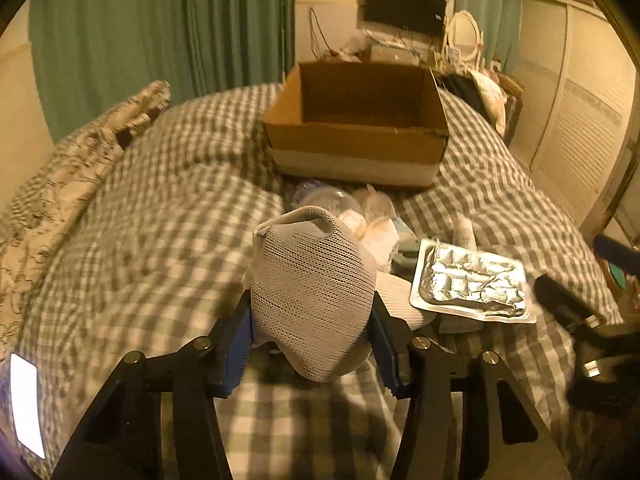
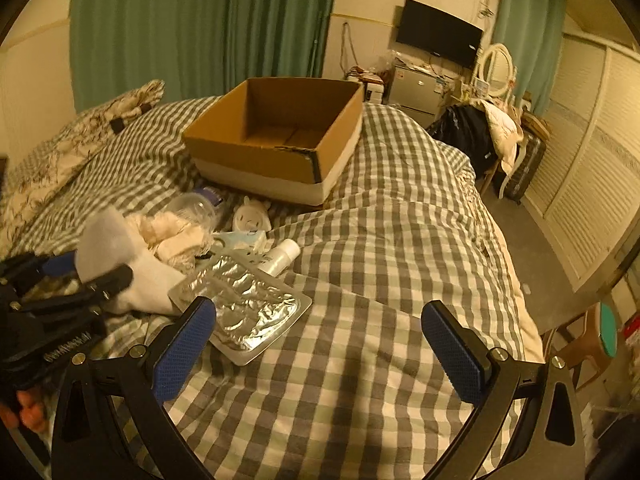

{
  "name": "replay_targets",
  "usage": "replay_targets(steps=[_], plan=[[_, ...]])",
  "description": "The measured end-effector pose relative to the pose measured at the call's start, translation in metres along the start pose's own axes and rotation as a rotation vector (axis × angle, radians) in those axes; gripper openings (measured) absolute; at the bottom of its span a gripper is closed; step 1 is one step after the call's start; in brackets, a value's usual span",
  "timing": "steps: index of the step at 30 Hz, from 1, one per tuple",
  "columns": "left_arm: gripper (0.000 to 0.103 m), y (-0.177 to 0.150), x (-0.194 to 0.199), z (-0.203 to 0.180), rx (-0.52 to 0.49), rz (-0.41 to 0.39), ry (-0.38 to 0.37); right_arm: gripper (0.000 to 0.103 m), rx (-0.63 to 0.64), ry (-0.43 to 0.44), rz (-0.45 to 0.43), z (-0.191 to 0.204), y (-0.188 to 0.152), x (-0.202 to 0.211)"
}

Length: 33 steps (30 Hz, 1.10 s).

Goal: Organize objects
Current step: 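Grasp the white sock with the left gripper, then grasp the white tube with the right gripper while the left gripper holds the sock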

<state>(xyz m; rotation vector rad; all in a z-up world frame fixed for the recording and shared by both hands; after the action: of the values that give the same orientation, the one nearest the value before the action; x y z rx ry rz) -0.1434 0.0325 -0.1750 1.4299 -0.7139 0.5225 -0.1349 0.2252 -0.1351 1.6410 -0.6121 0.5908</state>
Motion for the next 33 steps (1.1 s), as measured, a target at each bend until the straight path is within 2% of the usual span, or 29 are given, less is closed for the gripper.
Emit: replay_targets(steps=[3,7,10,17,26,28,31,33], plan=[[0.053,0.011,0.020,0.013,0.005,-0.055,0.032,0.103,0.053,-0.001,-0.002,0.012,0.002,0.001],[0.053,0.020,0.032,0.035,0.035,-0.083,0.064,0.103,0.126,0.013,0.005,0.033,0.006,-0.008],[0.053,0.019,0.029,0.047,0.043,-0.078,0.092,0.103,0.188,0.024,0.037,0.050,0.004,-0.021],[0.053,0.013,0.019,0.056,0.051,-0.056,0.097,0.103,0.309,0.059,0.140,0.080,-0.008,-0.054],[0.053,0.009,0.011,0.061,0.058,-0.044,0.092,0.103,0.361,0.098,0.228,0.098,-0.010,-0.092],[0.053,0.008,0.011,0.061,0.061,-0.045,0.089,0.100,0.366,0.096,0.235,0.100,-0.010,-0.095],[0.053,0.009,0.012,0.061,0.062,-0.045,0.089,0.092,0.374,0.073,0.224,0.099,-0.009,-0.093],[0.053,0.008,0.013,0.061,0.059,-0.047,0.089,0.077,0.374,0.062,0.216,0.098,-0.008,-0.091]])
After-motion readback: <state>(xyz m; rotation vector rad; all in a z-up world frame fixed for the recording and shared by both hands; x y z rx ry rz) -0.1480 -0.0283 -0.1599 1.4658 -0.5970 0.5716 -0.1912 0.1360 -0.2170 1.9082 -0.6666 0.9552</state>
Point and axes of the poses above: each gripper's, at about its wrist camera, not at the fingertips, and x roughly against the way its jaws point, z to its left, y to its top, the point moved 9 cm from there along -x, roughly the way its jaws point
